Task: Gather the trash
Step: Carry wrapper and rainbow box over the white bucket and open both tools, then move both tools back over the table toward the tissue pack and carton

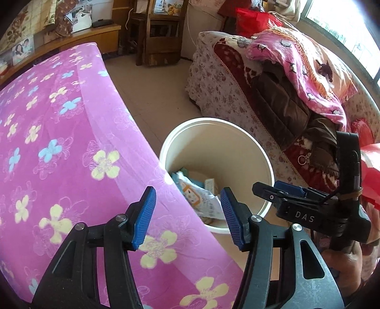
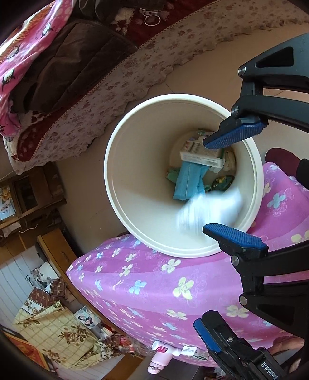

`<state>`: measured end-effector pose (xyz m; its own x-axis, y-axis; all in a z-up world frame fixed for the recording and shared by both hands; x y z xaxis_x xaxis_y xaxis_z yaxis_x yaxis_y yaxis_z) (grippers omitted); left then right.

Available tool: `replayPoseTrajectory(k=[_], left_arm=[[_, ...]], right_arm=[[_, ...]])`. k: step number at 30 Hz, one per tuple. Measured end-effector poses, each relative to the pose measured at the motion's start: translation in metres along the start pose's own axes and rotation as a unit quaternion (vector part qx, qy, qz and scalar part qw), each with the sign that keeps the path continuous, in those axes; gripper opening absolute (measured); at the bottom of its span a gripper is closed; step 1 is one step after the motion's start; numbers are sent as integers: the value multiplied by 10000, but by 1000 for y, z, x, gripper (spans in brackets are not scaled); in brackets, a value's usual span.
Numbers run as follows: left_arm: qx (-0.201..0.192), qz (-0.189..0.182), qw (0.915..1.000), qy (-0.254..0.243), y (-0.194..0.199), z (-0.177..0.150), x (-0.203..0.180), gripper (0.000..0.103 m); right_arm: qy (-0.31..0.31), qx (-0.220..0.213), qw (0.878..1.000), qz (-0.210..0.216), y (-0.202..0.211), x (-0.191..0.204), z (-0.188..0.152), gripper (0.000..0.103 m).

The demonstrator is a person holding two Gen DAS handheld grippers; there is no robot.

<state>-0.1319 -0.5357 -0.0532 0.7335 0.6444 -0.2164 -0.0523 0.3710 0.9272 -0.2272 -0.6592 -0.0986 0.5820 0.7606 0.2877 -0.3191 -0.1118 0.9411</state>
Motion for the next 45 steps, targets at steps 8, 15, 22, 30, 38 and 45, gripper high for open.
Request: replayPoseTrajectory(k=[8, 15, 22, 30, 38, 45], left_arm=[[-42, 163, 9998, 89, 5, -6, 14, 55], [-106, 360, 9991, 196, 18, -19, 39, 55], [-132, 656, 9961, 567, 37, -43, 91, 55], [-219, 889, 9887, 1189, 72, -83, 167, 55], [-432, 1152, 9798, 1575, 115, -122, 241, 57], [-397, 1500, 9689, 1928, 131, -146, 311, 67]], right_arm=[[124, 27, 9999, 23, 3, 13, -6, 63], [344, -22, 9994, 96, 14, 42, -11, 63], [796, -3, 9965, 255, 16, 98, -21, 63], [1386, 200, 9892, 439, -1, 170, -39, 64], [1914, 362, 9793, 553, -14, 232, -59, 64], [2172, 527, 9726, 640, -26, 271, -73, 64]])
Point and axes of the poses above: each gripper's, at about its wrist camera, not at the fingertips, and y roughly against the way its jaws point, x to its left, z to its top, the point moved 10 cm from there along -y, roughly the way its jaws point, and after that the axes turned 14 degrees about x, right-handed, at the moved point
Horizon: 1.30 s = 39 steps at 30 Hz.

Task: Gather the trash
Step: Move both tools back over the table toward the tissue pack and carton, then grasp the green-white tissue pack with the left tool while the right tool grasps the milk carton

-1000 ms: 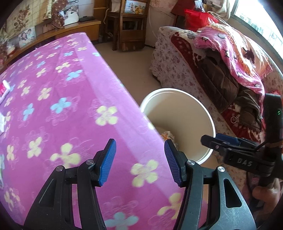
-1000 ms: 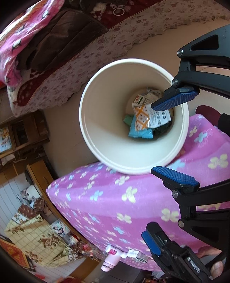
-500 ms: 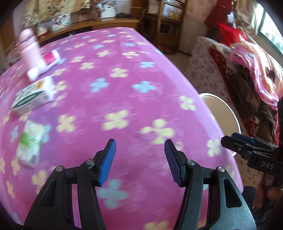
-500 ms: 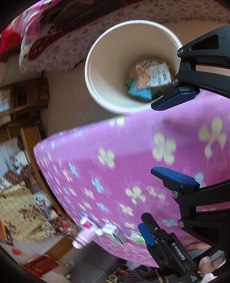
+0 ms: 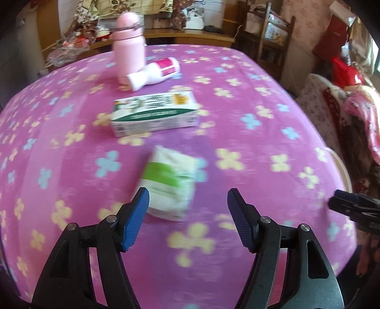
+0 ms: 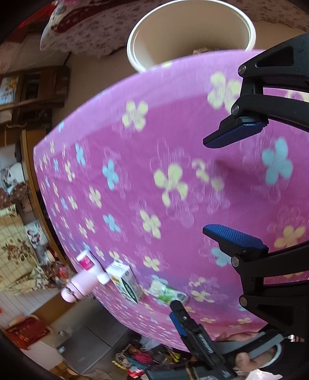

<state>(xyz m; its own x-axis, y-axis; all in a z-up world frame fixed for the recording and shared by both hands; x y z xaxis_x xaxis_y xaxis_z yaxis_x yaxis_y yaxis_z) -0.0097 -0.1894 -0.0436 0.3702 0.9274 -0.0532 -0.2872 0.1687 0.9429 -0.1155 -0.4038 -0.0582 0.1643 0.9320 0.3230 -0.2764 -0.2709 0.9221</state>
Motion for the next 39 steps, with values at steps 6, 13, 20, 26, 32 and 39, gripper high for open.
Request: replayPoseTrajectory(k=[6, 13, 20, 26, 32, 39], left_arm=[[329, 489, 9981, -165, -30, 2, 19, 67], [288, 441, 9986, -94, -35, 9, 32, 47], [168, 459, 9974, 525, -14, 6, 86, 28], [64, 468, 9967, 662, 4, -4, 114, 28], [12, 384, 9969, 683, 6, -7, 123, 28], [-48, 311, 9947, 984, 7, -11, 147, 28]], right_arm=[[272, 100, 9995, 88, -14, 31, 11, 64], [588, 56, 9980, 244, -29, 68, 46, 64], [875, -156, 9956, 297, -48, 112, 116, 64], [734, -344, 9965, 225, -73, 139, 195, 64], [786, 276, 9965, 77, -118, 147, 221, 65], [1495, 777, 9851, 350, -105, 185, 142, 64]])
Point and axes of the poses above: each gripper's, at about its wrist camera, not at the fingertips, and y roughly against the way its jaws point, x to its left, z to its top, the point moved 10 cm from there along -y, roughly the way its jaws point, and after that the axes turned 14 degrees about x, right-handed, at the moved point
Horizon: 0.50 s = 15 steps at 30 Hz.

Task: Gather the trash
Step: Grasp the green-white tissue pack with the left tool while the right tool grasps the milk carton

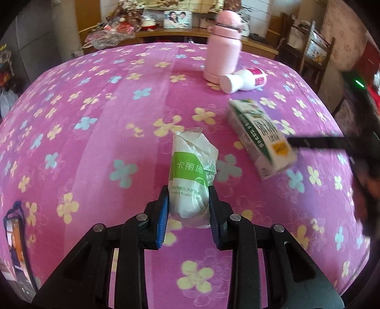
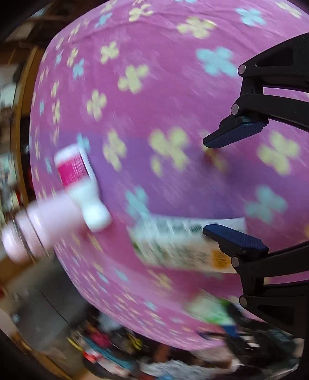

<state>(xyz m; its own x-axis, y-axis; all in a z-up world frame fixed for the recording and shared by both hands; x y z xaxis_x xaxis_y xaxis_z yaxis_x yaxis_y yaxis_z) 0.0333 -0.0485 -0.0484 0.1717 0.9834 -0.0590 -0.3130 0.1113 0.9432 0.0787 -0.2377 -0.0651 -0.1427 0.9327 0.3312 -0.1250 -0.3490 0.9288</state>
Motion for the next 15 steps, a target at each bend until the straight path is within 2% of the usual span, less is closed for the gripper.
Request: replayPoseTrajectory(k=[2, 3, 4, 5, 11, 12, 13, 15], left_arm=[[33, -66, 9998, 181, 0, -3, 8, 28], [33, -83, 9997, 232, 0, -5, 10, 28], [27, -87, 9996, 282, 1, -7, 12, 28], [22, -86, 9995, 297, 2, -8, 13, 28], [-83, -107, 9993, 358, 11, -15, 11, 28], [-88, -110, 9993, 354, 11, -16, 10, 28], [-98, -110, 9993, 336, 12, -17, 7, 28], [-134, -98, 9994, 294, 14, -19, 3, 28]], right_arm=[[31, -268, 9994, -216, 13, 8, -6, 65], [-4, -421, 9989, -219, 18, 12, -5, 70], [-35, -542, 9984, -146, 23, 17, -3, 80], [-55, -591, 9982, -53, 24, 24, 0, 82], [-264, -516, 9983, -73, -6, 55, 20, 83], [-289, -476, 9984, -111, -13, 54, 23, 81], [-282, -420, 9986, -134, -19, 55, 24, 68], [-253, -381, 9989, -85, -26, 56, 22, 62]])
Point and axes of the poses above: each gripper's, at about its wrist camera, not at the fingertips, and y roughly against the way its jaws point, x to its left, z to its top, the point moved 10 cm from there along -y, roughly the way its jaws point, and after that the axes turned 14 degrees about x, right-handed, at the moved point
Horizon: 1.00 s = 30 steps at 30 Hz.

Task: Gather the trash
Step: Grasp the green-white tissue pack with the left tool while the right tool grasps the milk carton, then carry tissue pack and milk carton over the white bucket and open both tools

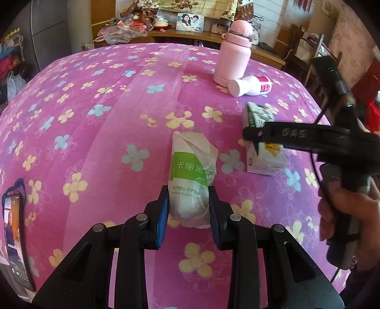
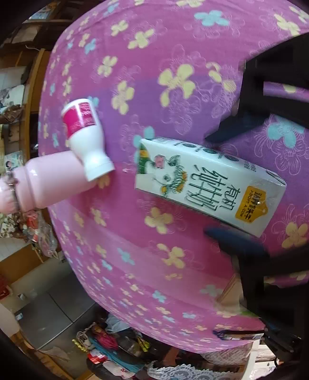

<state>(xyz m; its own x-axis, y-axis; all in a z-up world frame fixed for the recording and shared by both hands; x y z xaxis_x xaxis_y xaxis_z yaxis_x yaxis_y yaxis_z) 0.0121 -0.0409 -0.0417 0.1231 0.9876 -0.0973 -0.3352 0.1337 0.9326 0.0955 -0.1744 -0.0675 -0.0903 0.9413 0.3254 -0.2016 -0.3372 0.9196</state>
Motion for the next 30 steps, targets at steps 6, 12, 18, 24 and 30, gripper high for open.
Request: replayPoseTrajectory(k=[6, 12, 18, 24, 30], left_arm=[[-81, -17, 9998, -154, 4, -6, -19, 28], [-148, -140, 9990, -402, 9, -15, -60, 28], [-224, -235, 9959, -845, 18, -26, -116, 28], [-254, -339, 9907, -1293, 25, -38, -173, 28], [-191, -441, 9850, -1654, 24, -46, -221, 28]], right_arm=[[192, -294, 9993, -121, 38, -21, -35, 61], [91, -522, 9986, -89, 86, -56, -92, 61], [-232, -723, 9971, -65, 117, -91, -142, 60], [-634, -899, 9939, -105, 145, -134, -178, 56], [-966, -890, 9913, 106, 158, -168, -204, 42]])
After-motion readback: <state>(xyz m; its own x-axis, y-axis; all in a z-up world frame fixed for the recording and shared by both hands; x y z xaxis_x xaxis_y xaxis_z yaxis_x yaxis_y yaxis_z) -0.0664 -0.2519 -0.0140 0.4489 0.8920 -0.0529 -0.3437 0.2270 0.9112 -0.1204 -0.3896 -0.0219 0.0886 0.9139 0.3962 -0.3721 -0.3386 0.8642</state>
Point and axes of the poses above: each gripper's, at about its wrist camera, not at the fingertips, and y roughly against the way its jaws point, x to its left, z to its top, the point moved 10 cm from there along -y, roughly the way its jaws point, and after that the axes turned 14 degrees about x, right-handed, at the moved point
